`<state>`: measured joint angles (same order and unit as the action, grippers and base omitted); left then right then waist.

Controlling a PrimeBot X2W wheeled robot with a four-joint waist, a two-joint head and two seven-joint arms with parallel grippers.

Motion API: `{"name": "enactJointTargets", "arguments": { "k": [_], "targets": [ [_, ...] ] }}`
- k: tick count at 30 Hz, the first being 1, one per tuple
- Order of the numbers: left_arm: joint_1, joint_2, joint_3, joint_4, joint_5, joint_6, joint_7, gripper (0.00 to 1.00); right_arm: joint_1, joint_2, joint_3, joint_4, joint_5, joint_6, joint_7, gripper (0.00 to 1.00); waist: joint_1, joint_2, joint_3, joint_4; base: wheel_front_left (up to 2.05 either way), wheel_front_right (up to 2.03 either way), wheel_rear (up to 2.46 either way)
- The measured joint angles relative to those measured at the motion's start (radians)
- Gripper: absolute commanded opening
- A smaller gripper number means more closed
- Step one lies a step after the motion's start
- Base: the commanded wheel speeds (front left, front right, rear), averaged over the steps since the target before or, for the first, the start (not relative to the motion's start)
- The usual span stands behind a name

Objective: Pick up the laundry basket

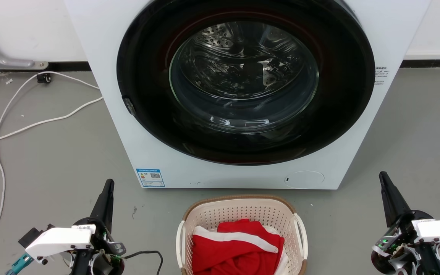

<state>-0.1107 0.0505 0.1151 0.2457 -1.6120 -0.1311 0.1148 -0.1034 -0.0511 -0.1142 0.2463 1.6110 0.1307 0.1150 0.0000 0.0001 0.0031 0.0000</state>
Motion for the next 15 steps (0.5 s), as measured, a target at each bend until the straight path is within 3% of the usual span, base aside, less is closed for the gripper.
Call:
{"name": "enactJointTargets", "arguments": {
  "k": [15],
  "targets": [
    [0.0,0.0,0.0,0.0,0.0,0.0,0.0,0.0,0.0,0.0,0.0,0.0,0.0,0.0,0.0,0.0,0.0,0.0,0.0,0.0,0.0,0.0,0.0]
  ]
}}
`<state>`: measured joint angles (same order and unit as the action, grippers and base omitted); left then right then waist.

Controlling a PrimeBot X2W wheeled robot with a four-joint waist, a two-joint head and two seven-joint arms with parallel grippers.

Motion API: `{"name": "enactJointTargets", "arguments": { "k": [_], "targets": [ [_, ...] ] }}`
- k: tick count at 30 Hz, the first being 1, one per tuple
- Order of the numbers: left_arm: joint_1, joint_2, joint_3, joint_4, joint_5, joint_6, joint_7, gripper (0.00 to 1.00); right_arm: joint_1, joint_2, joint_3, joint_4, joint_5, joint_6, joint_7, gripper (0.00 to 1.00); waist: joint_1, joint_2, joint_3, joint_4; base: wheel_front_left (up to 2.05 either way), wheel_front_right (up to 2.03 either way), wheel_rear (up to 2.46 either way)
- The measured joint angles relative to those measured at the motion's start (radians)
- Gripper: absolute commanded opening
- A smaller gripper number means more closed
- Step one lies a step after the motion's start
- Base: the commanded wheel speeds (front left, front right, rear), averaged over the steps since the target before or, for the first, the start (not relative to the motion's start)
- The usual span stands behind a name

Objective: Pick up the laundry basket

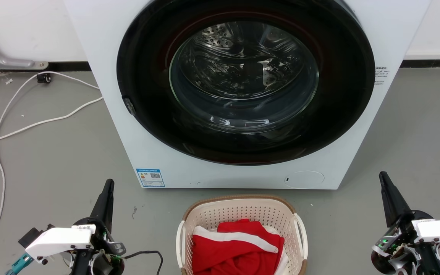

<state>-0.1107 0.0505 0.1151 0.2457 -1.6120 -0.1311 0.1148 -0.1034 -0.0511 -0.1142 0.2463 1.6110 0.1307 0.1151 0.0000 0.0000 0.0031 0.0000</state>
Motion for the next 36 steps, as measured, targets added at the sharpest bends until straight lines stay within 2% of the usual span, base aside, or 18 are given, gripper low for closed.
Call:
{"name": "enactJointTargets", "arguments": {
  "k": [4,5,12,18,36],
  "targets": [
    [0.0,0.0,0.0,0.0,0.0,0.0,0.0,0.0,0.0,0.0,0.0,0.0,0.0,0.0,0.0,0.0,0.0,0.0,0.0,0.0,0.0,0.0,0.0],
    [0.002,0.0,-0.001,0.006,0.0,0.0,0.0,1.0,0.002,0.0,0.0,0.005,0.0,0.0,0.0,1.0,0.0,0.0,0.0,0.0,0.0,0.0,0.0],
    [0.021,-0.002,-0.026,0.016,0.012,0.0,-0.027,1.0,0.026,0.001,0.015,0.013,-0.017,0.0,-0.028,1.0,0.0,0.0,0.001,0.001,0.0,0.0,0.0],
    [0.02,-0.002,-0.042,-0.003,0.079,0.0,-0.057,1.0,0.026,0.002,0.025,-0.005,-0.07,0.0,-0.055,1.0,0.0,0.0,0.002,0.003,0.0,0.0,0.0],
    [0.018,-0.002,-0.079,-0.047,0.448,0.0,-0.131,1.0,0.046,0.001,0.037,-0.063,-0.565,0.0,-0.132,1.0,0.0,0.0,0.001,0.01,0.0,0.0,0.0]
  ]
}}
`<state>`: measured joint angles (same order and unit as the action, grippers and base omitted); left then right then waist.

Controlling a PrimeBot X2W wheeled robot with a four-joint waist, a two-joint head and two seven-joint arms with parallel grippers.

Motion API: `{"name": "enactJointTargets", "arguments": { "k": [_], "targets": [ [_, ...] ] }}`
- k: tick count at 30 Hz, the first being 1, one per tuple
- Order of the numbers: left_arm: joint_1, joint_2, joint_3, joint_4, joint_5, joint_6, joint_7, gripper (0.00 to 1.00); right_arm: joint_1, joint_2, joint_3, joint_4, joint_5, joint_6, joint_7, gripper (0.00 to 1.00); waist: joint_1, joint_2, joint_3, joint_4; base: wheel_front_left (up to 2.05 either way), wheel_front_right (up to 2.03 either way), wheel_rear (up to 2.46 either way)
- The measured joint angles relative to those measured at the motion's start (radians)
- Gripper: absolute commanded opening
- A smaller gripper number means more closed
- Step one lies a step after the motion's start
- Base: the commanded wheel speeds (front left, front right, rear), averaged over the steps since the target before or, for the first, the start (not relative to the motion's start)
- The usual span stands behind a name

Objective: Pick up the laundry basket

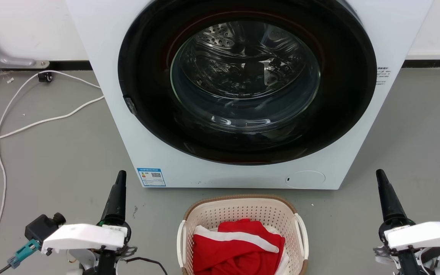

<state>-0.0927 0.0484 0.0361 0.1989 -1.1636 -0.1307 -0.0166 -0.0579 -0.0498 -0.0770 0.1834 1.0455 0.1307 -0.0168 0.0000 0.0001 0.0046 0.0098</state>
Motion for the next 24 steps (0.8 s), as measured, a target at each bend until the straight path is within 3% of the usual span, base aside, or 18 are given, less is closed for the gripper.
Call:
{"name": "enactJointTargets", "arguments": {
  "k": [10,24],
  "targets": [
    [-0.018,0.0,-0.024,0.003,0.234,0.008,-0.036,1.0,0.002,0.0,0.007,-0.01,-0.222,0.0,-0.036,1.0,0.0,0.0,0.001,0.005,0.0,0.0,0.0],
    [-0.047,0.021,-0.067,0.038,0.478,0.027,-0.081,1.0,0.01,0.0,0.006,-0.014,-0.466,0.0,-0.072,1.0,0.0,0.0,0.001,0.01,0.0,0.0,0.0]
  ]
}}
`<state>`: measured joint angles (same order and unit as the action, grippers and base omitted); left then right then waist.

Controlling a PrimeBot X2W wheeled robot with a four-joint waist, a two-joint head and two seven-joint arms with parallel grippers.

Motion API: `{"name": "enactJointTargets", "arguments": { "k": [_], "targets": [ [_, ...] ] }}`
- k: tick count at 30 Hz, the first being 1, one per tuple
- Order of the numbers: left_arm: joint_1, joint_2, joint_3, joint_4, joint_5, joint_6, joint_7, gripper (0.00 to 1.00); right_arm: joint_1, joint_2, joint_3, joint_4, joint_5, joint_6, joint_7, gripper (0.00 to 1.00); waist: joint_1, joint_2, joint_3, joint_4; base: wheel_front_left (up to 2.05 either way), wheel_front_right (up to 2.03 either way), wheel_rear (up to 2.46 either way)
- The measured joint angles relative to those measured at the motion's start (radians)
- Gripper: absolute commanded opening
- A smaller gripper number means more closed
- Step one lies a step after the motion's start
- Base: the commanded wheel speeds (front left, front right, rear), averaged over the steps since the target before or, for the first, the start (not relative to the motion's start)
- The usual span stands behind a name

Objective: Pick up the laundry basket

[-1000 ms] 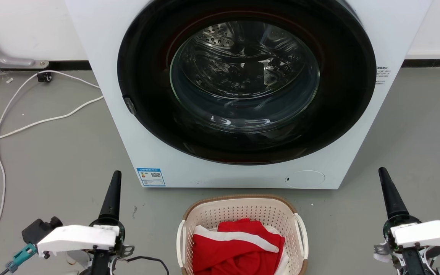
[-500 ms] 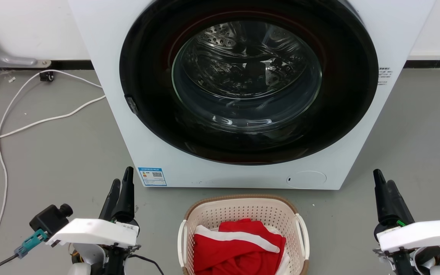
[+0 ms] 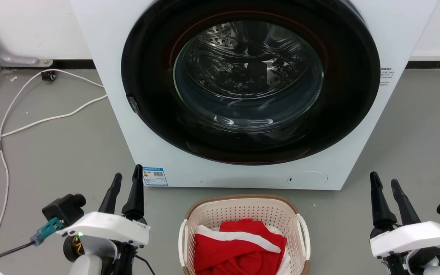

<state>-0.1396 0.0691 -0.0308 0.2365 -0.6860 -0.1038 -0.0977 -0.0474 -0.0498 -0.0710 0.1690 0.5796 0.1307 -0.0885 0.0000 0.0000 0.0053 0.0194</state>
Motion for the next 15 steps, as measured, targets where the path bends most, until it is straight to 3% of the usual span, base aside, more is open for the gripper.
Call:
{"name": "enactJointTargets", "arguments": {
  "k": [15],
  "targets": [
    [-0.031,0.025,-0.048,0.024,0.19,0.044,-0.042,1.0,0.001,0.0,0.005,-0.011,-0.205,0.0,-0.024,1.0,0.0,0.0,0.002,0.003,0.0,0.0,0.0]
  ]
}}
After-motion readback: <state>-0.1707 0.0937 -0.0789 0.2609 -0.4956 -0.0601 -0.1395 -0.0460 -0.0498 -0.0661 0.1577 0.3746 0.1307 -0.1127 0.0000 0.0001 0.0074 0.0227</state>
